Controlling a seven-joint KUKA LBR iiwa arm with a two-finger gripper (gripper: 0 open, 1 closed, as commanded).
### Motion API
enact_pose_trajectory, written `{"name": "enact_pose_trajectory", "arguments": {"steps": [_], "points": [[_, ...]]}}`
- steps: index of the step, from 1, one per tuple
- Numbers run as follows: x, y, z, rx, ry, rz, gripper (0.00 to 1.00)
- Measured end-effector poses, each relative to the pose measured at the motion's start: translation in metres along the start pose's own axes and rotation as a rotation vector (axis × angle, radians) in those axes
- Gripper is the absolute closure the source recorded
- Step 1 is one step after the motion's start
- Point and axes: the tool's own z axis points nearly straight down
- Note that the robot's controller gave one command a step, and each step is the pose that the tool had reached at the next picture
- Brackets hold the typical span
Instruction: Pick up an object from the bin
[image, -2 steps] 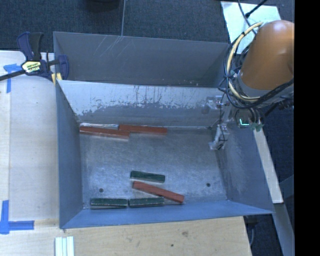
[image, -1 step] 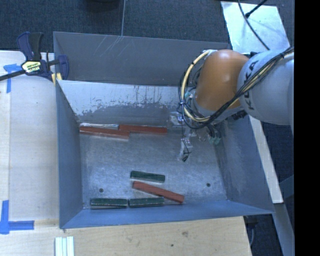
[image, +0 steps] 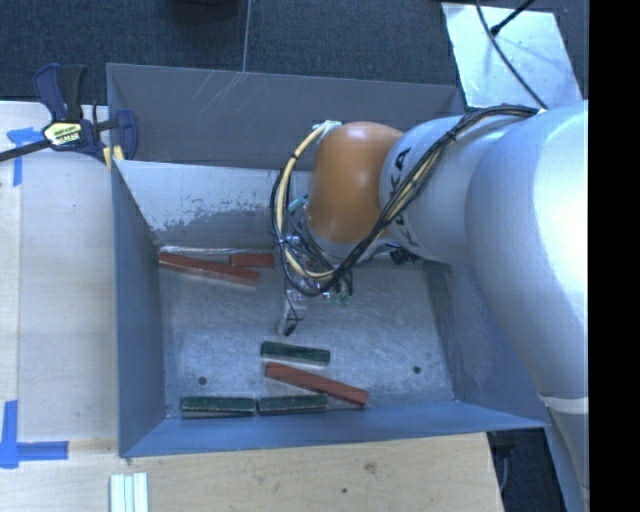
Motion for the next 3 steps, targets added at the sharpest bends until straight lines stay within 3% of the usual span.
{"name": "enact_pose_trajectory", "arguments": {"steps": [1,2,3], "points": [[-0.001,-0.004,-0.001,0.002,-0.001,0.003,0.0],[0.022,0.146,-0.004,0.0,0.003,-0.668,0.0],[-0.018,0.112,0.002,0.002,-0.002,-0.64,0.0]]}}
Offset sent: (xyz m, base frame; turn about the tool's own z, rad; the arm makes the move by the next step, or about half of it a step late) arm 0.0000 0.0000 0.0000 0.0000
